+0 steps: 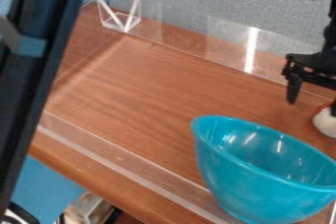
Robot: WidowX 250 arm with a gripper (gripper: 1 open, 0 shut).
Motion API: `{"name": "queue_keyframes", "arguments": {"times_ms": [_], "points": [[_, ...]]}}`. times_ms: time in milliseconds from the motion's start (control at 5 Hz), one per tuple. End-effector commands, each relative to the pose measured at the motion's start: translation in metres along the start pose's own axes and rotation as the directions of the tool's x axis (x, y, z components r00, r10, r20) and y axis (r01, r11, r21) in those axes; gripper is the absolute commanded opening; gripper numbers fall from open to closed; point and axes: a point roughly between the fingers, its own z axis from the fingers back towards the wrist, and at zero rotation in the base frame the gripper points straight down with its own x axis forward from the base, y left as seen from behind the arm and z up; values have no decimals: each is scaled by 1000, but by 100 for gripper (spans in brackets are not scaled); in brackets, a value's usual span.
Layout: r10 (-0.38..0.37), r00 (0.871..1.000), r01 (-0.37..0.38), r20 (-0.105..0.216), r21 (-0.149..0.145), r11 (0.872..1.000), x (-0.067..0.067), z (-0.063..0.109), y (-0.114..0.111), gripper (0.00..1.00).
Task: Put the mushroom in the blue bowl
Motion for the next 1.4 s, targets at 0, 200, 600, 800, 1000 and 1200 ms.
{"name": "queue_keyframes", "arguments": {"times_ms": [0,200,600,800,1000,1200], "points": [[28,1000,-28,3,-3,1000,-9,-2,-8,100],[76,997,-76,-4,-2,997,-16,-7,-8,0],[133,991,-133,-8,5,991,-18,-2,2,0],[181,984,-180,-4,10,984,-22,4,-1,0],[228,974,-228,-1,15,974,-26,10,-4,0],[256,967,-256,2,21,966,-30,15,0,0]]}}
